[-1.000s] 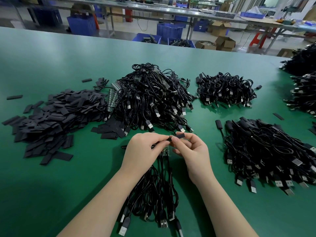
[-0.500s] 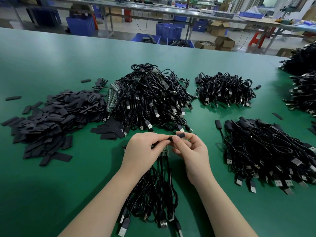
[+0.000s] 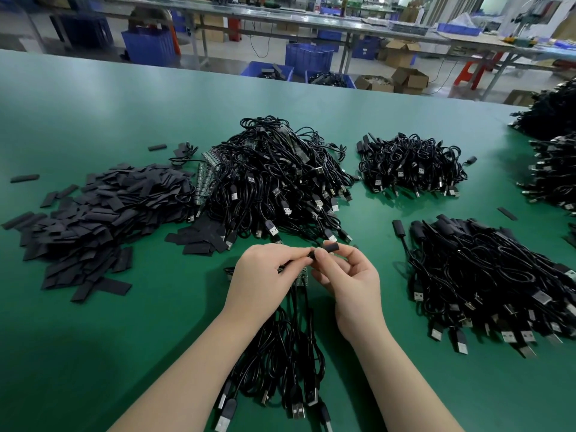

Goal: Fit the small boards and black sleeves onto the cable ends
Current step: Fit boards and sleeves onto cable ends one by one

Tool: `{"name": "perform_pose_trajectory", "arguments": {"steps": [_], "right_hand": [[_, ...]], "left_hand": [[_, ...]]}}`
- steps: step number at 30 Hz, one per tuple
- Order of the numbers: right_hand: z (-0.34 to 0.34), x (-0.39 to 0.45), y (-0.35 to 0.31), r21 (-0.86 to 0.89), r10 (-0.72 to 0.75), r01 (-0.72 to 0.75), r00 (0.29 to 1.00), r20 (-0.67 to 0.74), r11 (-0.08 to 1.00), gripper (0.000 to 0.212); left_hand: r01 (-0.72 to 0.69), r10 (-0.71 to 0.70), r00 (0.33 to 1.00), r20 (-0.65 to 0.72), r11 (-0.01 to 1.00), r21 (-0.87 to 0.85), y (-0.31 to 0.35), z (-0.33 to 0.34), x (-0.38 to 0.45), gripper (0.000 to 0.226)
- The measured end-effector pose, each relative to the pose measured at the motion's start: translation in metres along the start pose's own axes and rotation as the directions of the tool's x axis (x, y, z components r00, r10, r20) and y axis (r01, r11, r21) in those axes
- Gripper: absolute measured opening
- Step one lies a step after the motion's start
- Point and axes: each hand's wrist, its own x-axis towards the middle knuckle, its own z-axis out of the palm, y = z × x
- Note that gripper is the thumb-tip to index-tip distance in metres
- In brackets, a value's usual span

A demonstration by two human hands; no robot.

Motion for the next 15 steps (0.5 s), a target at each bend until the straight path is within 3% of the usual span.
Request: {"name": "perform_pose_trajectory", "arguments": {"steps": [11,15], "right_hand": [[-0.0004,-0.0002,-0.0001,-0.029,0.029,-0.028,0.999,0.041,0.999,0.013],[0.0021,-0.0008,-0.0008,-0.010,-0.001,0.002,1.000,0.024,1.000,0.011]], "left_hand": [[-0.129,0.131,0.991,-0.003,0.982,0.138,-0.0017,0.0010,-0.0008,0.016],[-0.065,0.068,0.997,-0.035,0.995,0.080,0.0021,0.0016,-0.0010,0.015]]}}
